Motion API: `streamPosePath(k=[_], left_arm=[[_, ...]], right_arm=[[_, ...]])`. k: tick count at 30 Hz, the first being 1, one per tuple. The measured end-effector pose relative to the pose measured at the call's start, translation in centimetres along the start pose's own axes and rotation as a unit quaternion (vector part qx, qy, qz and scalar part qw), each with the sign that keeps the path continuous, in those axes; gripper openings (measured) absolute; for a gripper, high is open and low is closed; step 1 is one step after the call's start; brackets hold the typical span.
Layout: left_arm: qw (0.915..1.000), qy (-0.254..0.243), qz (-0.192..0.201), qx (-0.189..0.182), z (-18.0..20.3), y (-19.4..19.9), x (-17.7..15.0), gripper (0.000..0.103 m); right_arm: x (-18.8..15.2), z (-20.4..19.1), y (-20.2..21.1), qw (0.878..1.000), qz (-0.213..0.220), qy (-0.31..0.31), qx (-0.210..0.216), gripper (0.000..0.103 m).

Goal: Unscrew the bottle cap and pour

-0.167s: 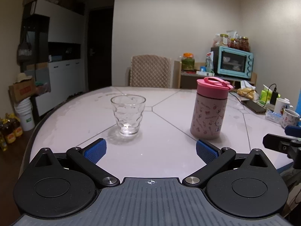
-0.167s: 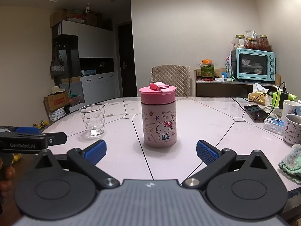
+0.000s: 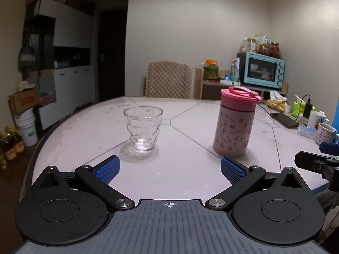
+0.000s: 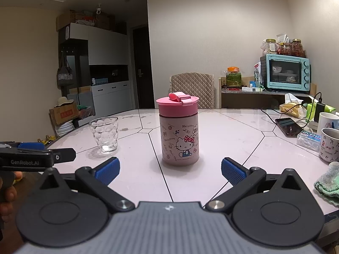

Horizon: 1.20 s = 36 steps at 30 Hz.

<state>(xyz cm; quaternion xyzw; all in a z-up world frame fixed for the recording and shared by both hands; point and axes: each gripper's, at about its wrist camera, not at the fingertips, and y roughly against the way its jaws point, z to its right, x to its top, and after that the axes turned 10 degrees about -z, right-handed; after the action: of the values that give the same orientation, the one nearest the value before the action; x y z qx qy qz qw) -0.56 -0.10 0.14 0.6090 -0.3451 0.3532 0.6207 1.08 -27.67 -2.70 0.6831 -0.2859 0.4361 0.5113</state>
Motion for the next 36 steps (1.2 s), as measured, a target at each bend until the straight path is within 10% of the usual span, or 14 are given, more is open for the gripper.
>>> streamPosePath(k=[36], left_arm=[[0.9999, 0.001, -0.004, -0.011, 0.1, -0.5, -0.2, 0.103]], right_arm=[[0.0, 0.3, 0.4, 1.0, 0.0, -0.004, 0.0, 0.103]])
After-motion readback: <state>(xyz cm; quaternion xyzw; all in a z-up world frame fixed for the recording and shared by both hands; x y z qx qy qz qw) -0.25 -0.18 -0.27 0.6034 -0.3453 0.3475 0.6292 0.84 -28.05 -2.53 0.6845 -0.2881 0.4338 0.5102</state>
